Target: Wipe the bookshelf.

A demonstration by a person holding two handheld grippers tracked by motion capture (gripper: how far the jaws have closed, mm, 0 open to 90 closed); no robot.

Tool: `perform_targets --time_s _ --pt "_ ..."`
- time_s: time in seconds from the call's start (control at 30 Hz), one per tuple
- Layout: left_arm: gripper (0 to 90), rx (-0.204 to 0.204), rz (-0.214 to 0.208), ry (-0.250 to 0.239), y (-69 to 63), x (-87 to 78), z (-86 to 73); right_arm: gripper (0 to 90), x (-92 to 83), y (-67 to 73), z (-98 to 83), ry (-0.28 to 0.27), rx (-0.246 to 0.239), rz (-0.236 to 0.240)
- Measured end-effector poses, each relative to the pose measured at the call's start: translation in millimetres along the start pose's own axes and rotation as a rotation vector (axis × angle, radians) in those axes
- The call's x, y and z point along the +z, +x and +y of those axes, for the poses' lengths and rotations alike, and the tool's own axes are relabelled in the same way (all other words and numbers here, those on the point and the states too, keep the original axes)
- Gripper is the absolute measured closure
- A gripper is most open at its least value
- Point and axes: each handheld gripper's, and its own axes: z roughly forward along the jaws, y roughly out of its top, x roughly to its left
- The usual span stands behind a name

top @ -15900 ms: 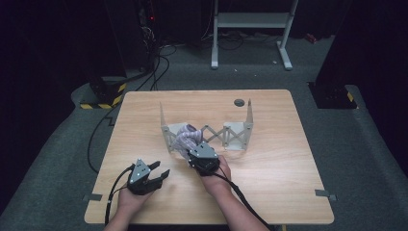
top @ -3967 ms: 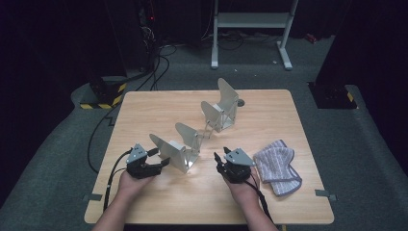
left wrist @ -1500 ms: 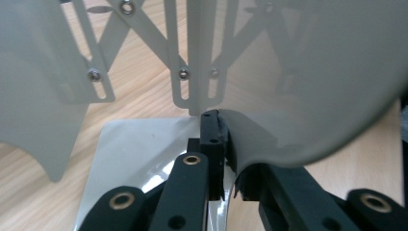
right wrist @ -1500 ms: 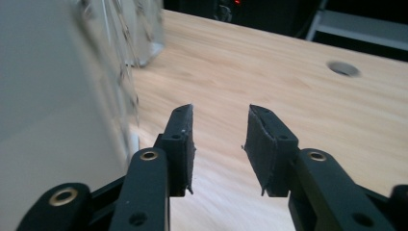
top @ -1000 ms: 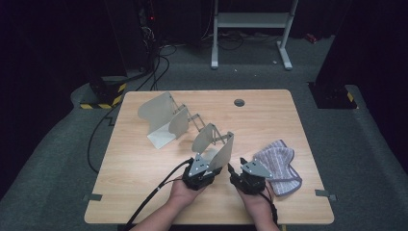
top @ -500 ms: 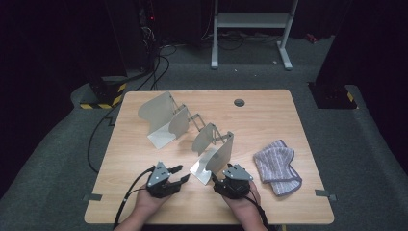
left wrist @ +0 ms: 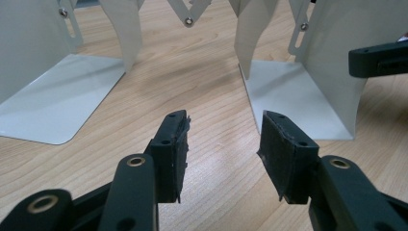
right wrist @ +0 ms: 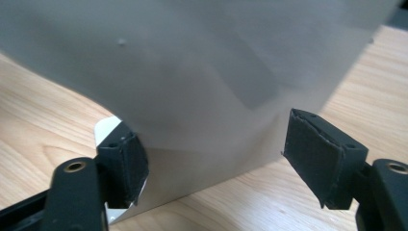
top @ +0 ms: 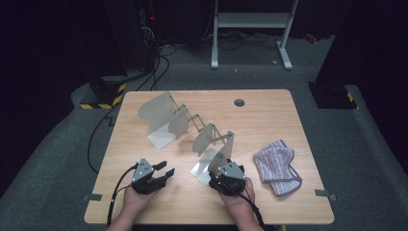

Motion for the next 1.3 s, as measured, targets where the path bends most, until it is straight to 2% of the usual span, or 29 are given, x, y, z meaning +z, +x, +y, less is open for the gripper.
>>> perform_targets --time_s 0.27,0.33,0.4,0.57,0.6,0.67,0.77,0.83,1.07,1.3 --pt "52.5 -0.015 0.014 0.004 5.1 -2.4 -1.7 37.4 -6.3 -34.4 -6.0 -0.014 0.034 -0.086" --pt "52.4 -0.025 0.019 0.001 7.5 -3.2 -1.7 42.9 -5.9 -47.4 -6.7 -0.028 0.069 -0.122" --pt "52.4 -0.035 0.020 0.000 9.7 -3.5 -1.8 47.4 -5.3 -56.0 -6.4 -0.040 0.103 -0.134" --pt "52.4 -0.037 0.022 0.008 10.1 -2.6 -2.7 61.6 5.5 -57.6 -3.7 -0.043 0.081 -0.106" --pt "52.4 -0.040 0.021 0.009 9.8 -2.6 -3.0 66.7 7.7 -58.1 -2.7 -0.040 0.081 -0.097" --pt "52.5 -0.034 0.020 0.011 10.0 -3.2 -3.6 70.6 9.7 -58.0 -1.7 -0.036 0.071 -0.103" --pt "52.6 -0.040 0.020 0.014 10.5 -2.9 -4.4 82.1 7.8 -64.1 -2.4 -0.028 0.095 -0.092" --pt "52.6 -0.044 0.017 0.016 10.4 -2.0 -4.8 84.3 6.8 -67.1 -3.5 -0.032 0.107 -0.060" --pt "52.8 -0.043 0.002 0.016 7.8 -0.8 -4.8 87.0 2.3 -64.9 -5.9 -0.033 0.099 -0.015" --pt "53.4 -0.041 0.036 0.018 11.8 -5.1 -4.4 89.8 -3.7 -76.2 -10.1 -0.031 0.131 -0.068"
